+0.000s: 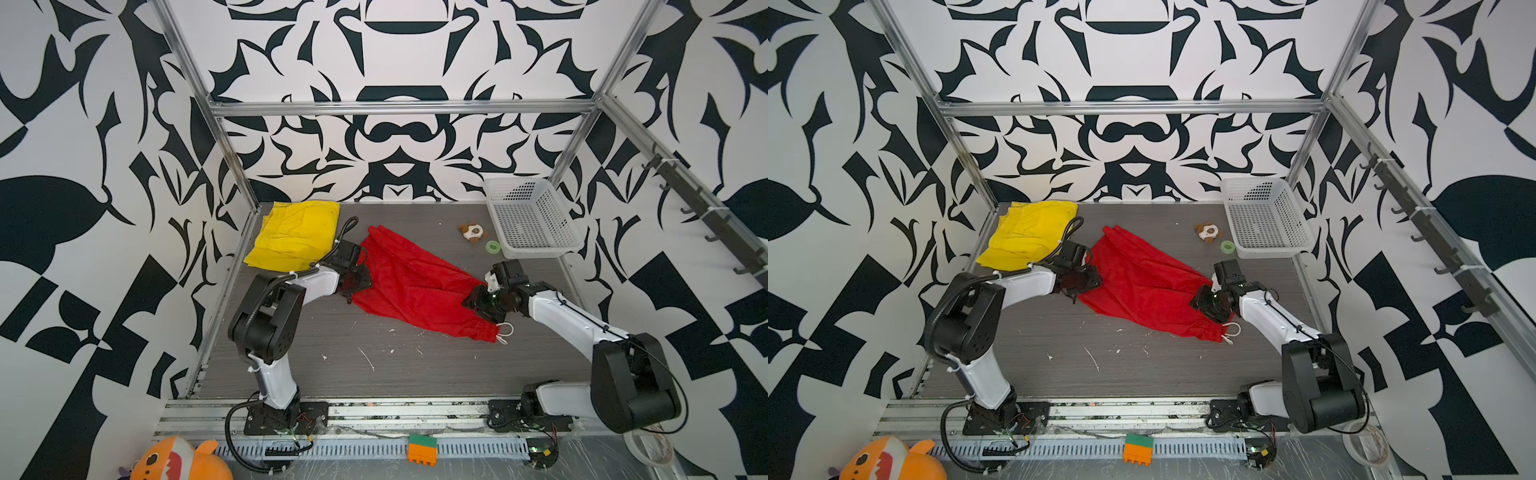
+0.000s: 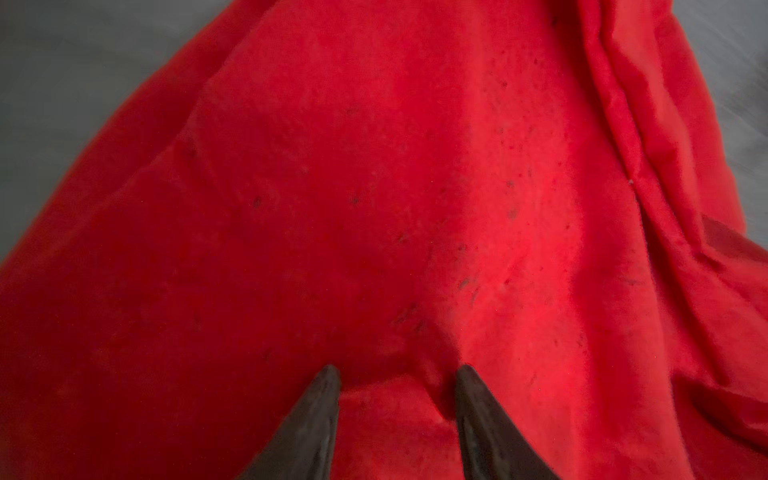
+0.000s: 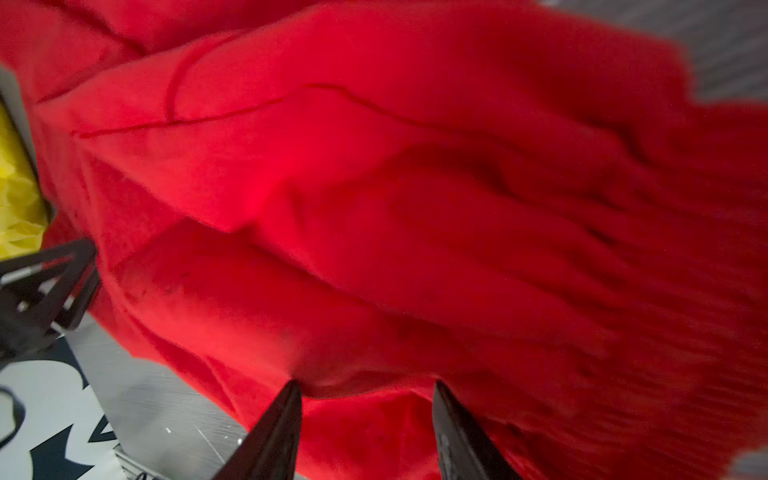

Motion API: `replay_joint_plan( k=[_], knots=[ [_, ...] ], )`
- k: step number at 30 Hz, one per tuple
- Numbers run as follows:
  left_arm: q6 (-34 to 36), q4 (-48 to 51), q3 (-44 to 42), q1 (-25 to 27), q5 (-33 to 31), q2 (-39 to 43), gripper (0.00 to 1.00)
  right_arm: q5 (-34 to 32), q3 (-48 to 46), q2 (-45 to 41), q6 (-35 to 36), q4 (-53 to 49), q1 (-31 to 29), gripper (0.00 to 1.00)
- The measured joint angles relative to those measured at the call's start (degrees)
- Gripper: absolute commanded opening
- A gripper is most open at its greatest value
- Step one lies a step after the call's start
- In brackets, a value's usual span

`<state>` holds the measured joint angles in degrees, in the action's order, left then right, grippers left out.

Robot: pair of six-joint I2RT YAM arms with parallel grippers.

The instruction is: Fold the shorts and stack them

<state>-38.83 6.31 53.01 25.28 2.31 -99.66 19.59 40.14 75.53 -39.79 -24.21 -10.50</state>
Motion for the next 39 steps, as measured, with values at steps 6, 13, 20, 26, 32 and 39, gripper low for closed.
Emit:
replay_joint_plan(
  k=[6, 13, 20, 26, 32, 39],
  knots=[
    [-5.8, 3.0, -14.2, 3.7, -0.5, 15.0, 0.51, -0.7, -0.5, -4.8, 1.3, -0.7, -3.0, 0.54],
    [-8.4, 6.3, -17.9, 3.9, -2.7, 21.3, 0.5, -3.9, 12.7, 5.5, 1.9, 3.3, -21.9, 0.54],
    [-9.4, 6.1, -18.0, 3.9, -3.5, 20.0, 0.49, -2.6, 33.5, 31.6, 3.3, 9.5, -30.8, 0.53],
    [-9.6, 5.5, -18.6, 4.0, -3.9, 20.2, 0.49, -0.3, 44.9, 46.8, 3.9, 10.6, -31.5, 0.52],
    [-9.6, 4.6, -20.0, 4.0, -4.5, 21.6, 0.49, -0.3, 54.4, 53.1, 4.5, 10.8, -26.3, 0.52],
    [-9.6, 4.5, -20.6, 3.9, -4.9, 22.4, 0.5, 1.3, 60.7, 56.8, 5.4, 10.1, -16.1, 0.51]
  ],
)
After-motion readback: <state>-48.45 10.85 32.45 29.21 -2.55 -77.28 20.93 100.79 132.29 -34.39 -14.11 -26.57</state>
